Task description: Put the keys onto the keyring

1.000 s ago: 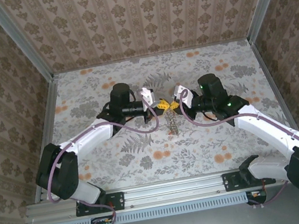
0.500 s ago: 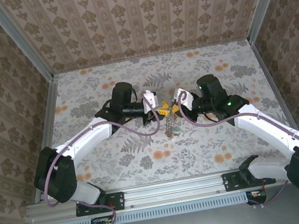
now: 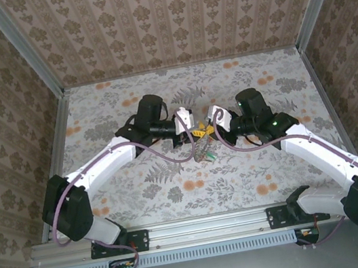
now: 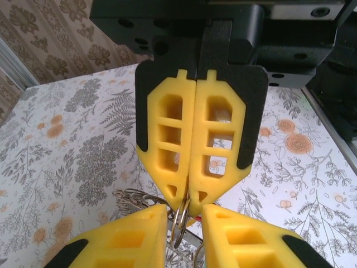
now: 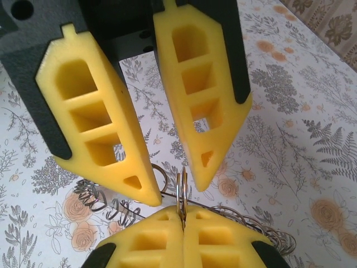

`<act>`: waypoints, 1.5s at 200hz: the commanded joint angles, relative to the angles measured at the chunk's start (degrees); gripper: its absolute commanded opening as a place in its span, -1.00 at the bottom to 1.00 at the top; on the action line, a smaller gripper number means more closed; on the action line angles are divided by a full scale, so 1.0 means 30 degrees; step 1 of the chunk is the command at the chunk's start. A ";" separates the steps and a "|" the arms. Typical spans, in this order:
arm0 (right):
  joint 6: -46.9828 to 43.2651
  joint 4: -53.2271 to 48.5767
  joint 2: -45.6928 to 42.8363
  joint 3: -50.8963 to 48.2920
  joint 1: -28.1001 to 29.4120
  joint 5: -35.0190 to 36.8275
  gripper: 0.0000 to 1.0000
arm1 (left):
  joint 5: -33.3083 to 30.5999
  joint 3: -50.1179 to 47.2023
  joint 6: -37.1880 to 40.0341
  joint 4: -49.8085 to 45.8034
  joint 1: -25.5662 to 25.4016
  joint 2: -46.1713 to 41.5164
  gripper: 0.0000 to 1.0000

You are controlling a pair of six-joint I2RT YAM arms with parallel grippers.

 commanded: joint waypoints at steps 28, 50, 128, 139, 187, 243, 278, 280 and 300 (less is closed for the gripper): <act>-0.0180 0.0188 -0.0259 0.0612 0.0124 -0.0260 -1.00 | -0.0376 0.0753 0.0785 -0.1238 -0.0136 0.0309 -0.55; -0.0150 0.0245 -0.0259 0.0596 0.0124 -0.0335 -1.00 | -0.0272 0.0803 0.0701 -0.1142 -0.0136 0.0289 -0.68; 0.0064 0.1332 -0.0535 -0.0142 0.0124 0.0026 -0.87 | 0.1270 0.0354 -0.0751 0.0538 0.0264 0.0235 -1.00; 0.0317 0.2228 -0.0719 -0.0750 0.0069 0.0042 -0.80 | 0.1868 -0.0060 -0.1519 0.1660 0.0375 0.0165 -1.00; 0.2751 0.5976 -0.1167 -0.2244 -0.0931 -0.2408 -0.67 | 0.3178 -0.1222 -0.3591 0.4601 0.0659 -0.0013 -1.00; 0.2692 0.5626 -0.0981 -0.2108 -0.1012 -0.2797 -0.65 | 0.3569 -0.1746 -0.4603 0.6076 0.0702 -0.0109 -1.00; 0.2390 0.5100 -0.0702 -0.2123 -0.0993 -0.2457 -0.71 | 0.3696 -0.1871 -0.4801 0.6429 0.0726 -0.0218 -1.00; 0.2361 0.5084 -0.0677 -0.2086 -0.1012 -0.2435 -0.71 | 0.3730 -0.1895 -0.4813 0.6463 0.0729 -0.0249 -1.00; 0.2040 0.4658 -0.0531 -0.2019 -0.1015 -0.2253 -0.72 | 0.3746 -0.2081 -0.5046 0.6895 0.0756 -0.0336 -1.00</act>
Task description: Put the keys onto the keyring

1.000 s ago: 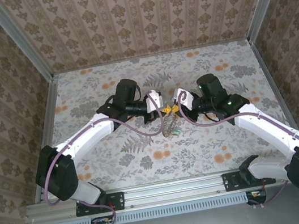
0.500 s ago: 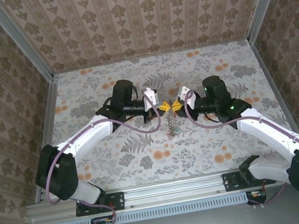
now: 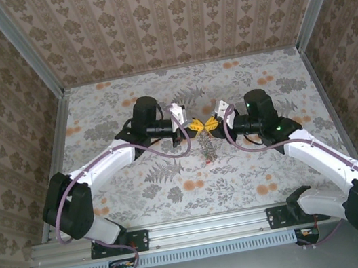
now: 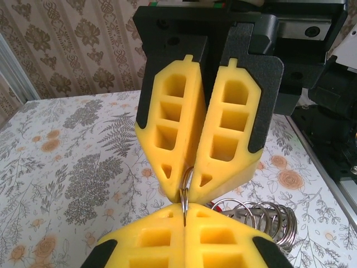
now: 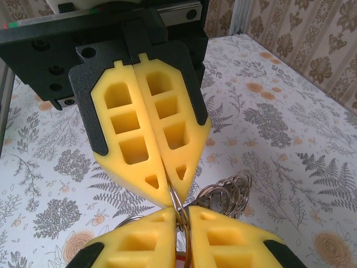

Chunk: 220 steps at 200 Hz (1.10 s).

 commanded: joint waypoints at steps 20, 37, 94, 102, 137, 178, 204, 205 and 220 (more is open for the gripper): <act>-0.0669 -0.0497 0.0330 0.0175 -0.0046 -0.0007 -0.71 | 0.1330 -0.0230 -0.0660 0.1568 -0.0042 -0.0502 -1.00; -0.0733 -0.0619 0.0331 0.0296 -0.0047 -0.0088 -0.72 | 0.1330 -0.0274 -0.0648 0.1604 -0.0027 -0.0569 -1.00; -0.0480 -0.1701 0.0340 0.1219 -0.0032 -0.0184 -1.00 | 0.0012 -0.0141 0.0457 0.0084 -0.0173 -0.0846 -0.98; -0.0480 -0.1845 0.0252 0.1256 -0.0018 -0.0159 -1.00 | -0.0457 -0.0240 0.0558 -0.0096 -0.0228 -0.0963 -0.94; -0.0726 -0.2616 0.0074 0.1497 0.0131 0.0073 -1.00 | -0.1222 -0.0378 0.1322 -0.1133 -0.0289 -0.1228 -0.78; -0.1174 -0.3360 0.0330 0.1991 0.0359 0.0294 -1.00 | -0.1478 0.0370 0.2390 -0.2670 -0.0312 -0.1064 -0.73; -0.1211 -0.3262 0.0360 0.1995 0.0419 0.0402 -1.00 | -0.1569 0.0604 0.2720 -0.3123 -0.0339 -0.0999 -0.73; -0.1212 -0.3261 0.0345 0.1996 0.0419 0.0403 -1.00 | -0.1555 0.0611 0.2723 -0.3140 -0.0330 -0.0996 -0.72; -0.1209 -0.3259 0.0389 0.2047 0.0448 0.0432 -1.00 | -0.1671 0.0639 0.2911 -0.3316 -0.0349 -0.1009 -0.59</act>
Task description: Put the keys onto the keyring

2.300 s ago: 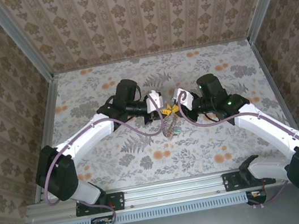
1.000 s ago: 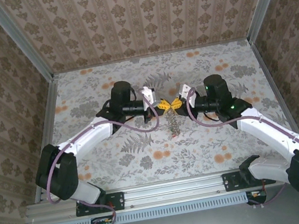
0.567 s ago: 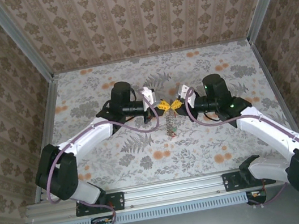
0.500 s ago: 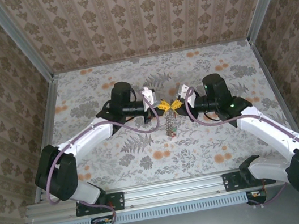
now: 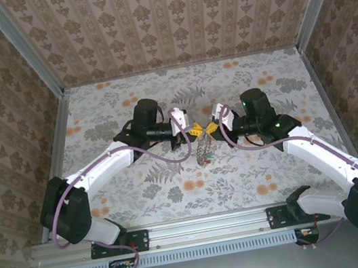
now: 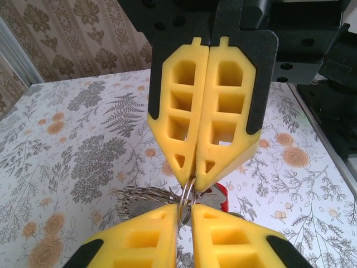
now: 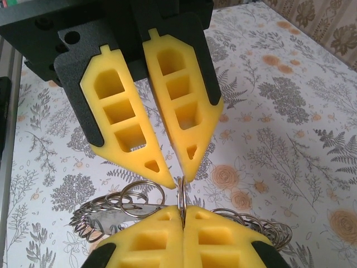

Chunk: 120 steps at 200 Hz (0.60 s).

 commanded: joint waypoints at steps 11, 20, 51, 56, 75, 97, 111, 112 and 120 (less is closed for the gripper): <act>-0.0261 0.0070 0.0061 0.0815 0.0135 0.0212 -1.00 | -0.0103 0.0603 0.0934 -0.0892 -0.0115 -0.0310 -0.58; -0.0280 0.0079 0.0059 0.0820 0.0157 0.0284 -1.00 | -0.0112 0.0595 0.1000 -0.0953 -0.0124 -0.0309 -0.57; -0.0396 0.0078 0.0057 0.0859 0.0135 0.0330 -1.00 | -0.0308 0.0581 0.1084 -0.1070 -0.0131 -0.0317 -0.54; -0.0397 0.0079 0.0061 0.0868 0.0135 0.0371 -1.00 | -0.0311 0.0601 0.1087 -0.1084 -0.0152 -0.0337 -0.55; -0.0394 0.0197 0.0039 0.0871 0.0135 0.0949 -1.00 | -0.0425 0.0567 0.0899 -0.0878 -0.0151 -0.0265 -0.54; -0.0714 0.0080 -0.0156 0.0810 0.0164 0.1419 -1.00 | -0.0597 0.0595 0.0530 -0.0457 -0.0143 -0.0135 -0.54; -0.1042 0.0060 -0.0210 0.0684 0.0164 0.1374 -1.00 | -0.0841 0.0625 0.0383 -0.0344 -0.0144 -0.0075 -0.50; -0.1057 0.0039 -0.0206 0.0685 0.0164 0.1358 -1.00 | -0.0855 0.0618 0.0373 -0.0311 -0.0149 -0.0090 -0.49; -0.1207 -0.0136 -0.0151 0.0763 0.0164 0.1287 -1.00 | -0.1033 0.0561 0.0216 -0.0129 -0.0153 -0.0046 -0.46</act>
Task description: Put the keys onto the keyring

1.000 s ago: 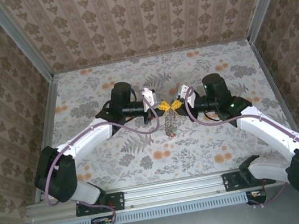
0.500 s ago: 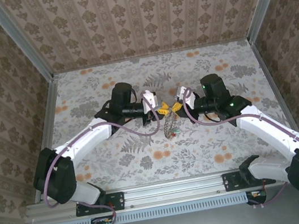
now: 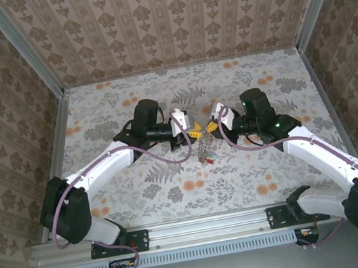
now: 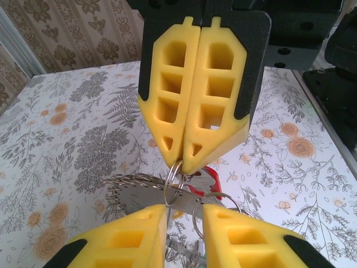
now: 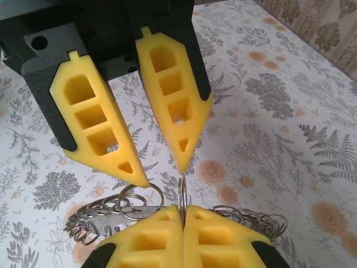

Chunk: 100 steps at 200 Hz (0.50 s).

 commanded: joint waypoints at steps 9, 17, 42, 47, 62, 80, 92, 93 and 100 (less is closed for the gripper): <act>-0.0765 -0.0125 -0.0093 0.0757 0.0120 0.0190 -1.00 | -0.0524 0.0481 -0.0505 0.0758 -0.0124 -0.0007 -0.46; -0.0900 -0.0113 -0.0058 0.0757 0.0120 0.0159 -1.00 | -0.0589 0.0425 -0.0659 0.0993 -0.0110 0.0073 -0.45; -0.1060 0.0044 0.0240 0.0834 0.0120 0.0077 -1.00 | -0.0843 0.0462 -0.1024 0.1347 -0.0116 0.0277 -0.46; -0.1010 0.0048 0.0329 0.0924 0.0120 0.0010 -1.00 | -0.0882 0.0422 -0.1115 0.1468 -0.0109 0.0262 -0.46; -0.0855 0.0118 0.0521 0.1078 0.0119 -0.0168 -1.00 | -0.1170 0.0306 -0.1258 0.1746 -0.0129 0.0291 -0.46; -0.0866 0.0196 0.0479 0.1025 0.0127 -0.0265 -1.00 | -0.1378 0.0274 -0.1485 0.1944 -0.0119 0.0393 -0.46; -0.0889 0.0200 0.0399 0.0981 0.0120 -0.0256 -1.00 | -0.1447 0.0310 -0.1637 0.2167 -0.0131 0.0537 -0.46; -0.0871 0.0197 0.0391 0.0979 0.0120 -0.0245 -1.00 | -0.1474 0.0307 -0.1672 0.2188 -0.0131 0.0553 -0.46; -0.0886 0.0166 0.0357 0.0917 0.0120 -0.0219 -1.00 | -0.1529 0.0372 -0.1692 0.2222 -0.0105 0.0640 -0.46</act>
